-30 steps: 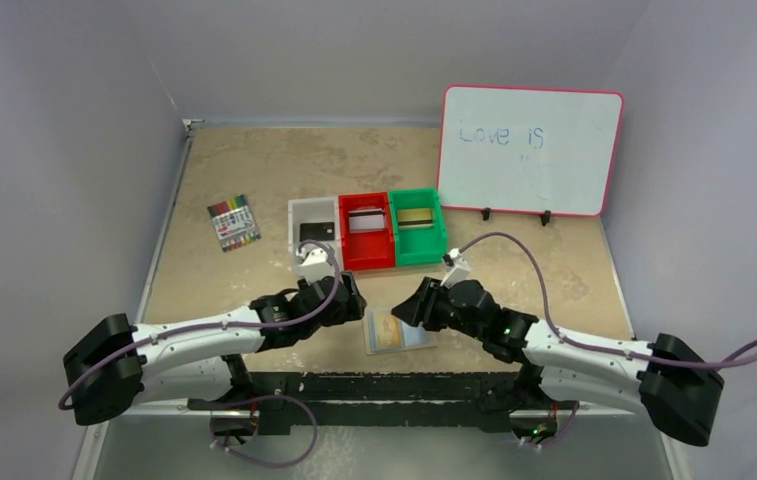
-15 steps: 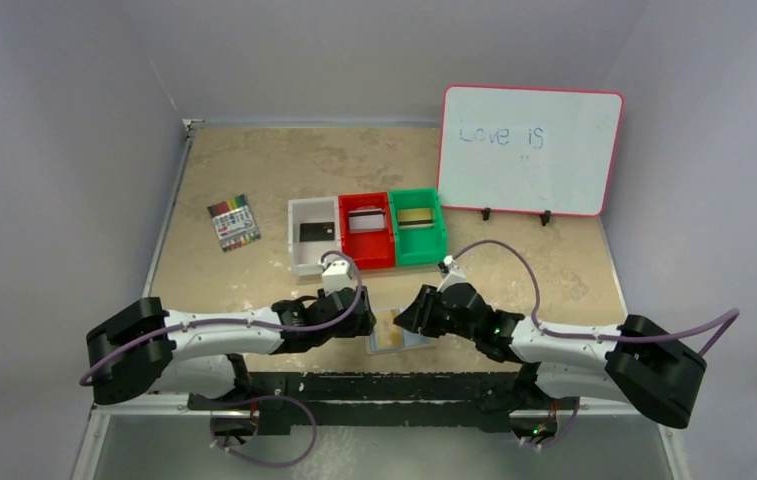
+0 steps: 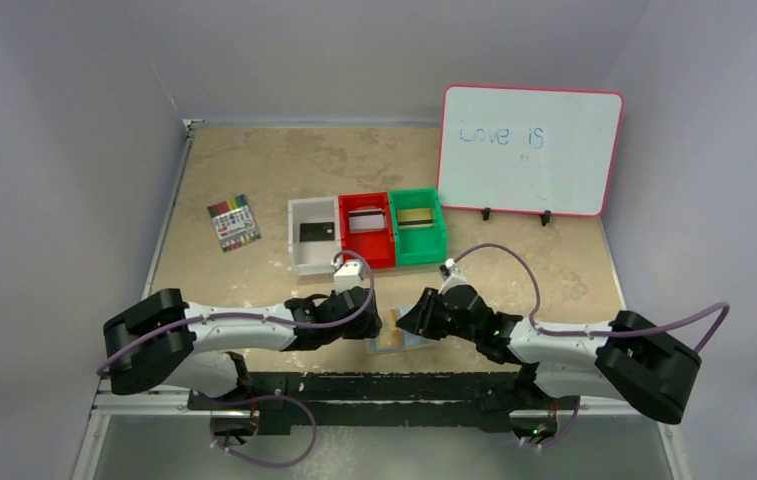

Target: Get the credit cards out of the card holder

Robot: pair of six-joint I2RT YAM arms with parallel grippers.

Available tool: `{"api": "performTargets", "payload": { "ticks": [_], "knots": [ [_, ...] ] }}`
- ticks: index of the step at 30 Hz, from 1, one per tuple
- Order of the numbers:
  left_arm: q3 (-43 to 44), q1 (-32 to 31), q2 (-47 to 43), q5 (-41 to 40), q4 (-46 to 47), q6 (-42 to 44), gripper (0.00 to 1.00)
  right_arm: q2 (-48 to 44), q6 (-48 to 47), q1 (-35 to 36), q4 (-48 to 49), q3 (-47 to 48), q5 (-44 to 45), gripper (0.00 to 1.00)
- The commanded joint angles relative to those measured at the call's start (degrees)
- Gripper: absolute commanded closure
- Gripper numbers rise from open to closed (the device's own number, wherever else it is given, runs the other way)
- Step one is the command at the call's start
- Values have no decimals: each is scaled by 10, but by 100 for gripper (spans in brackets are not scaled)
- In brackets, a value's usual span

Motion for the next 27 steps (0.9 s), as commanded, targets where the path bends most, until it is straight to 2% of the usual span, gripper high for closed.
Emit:
{"api": "performTargets", "payload": {
  "ticks": [1,14,27],
  "knots": [
    [29,-5,14,7,14,17,56,21,6,-3,47,-3,-13,68],
    [64,-17,60,-10,-27,33,71,70,16,-3,74,3,-21,78],
    [79,-24,76,-18,-38,38,84,61,30,-5,96,0,-27,79]
  ]
}}
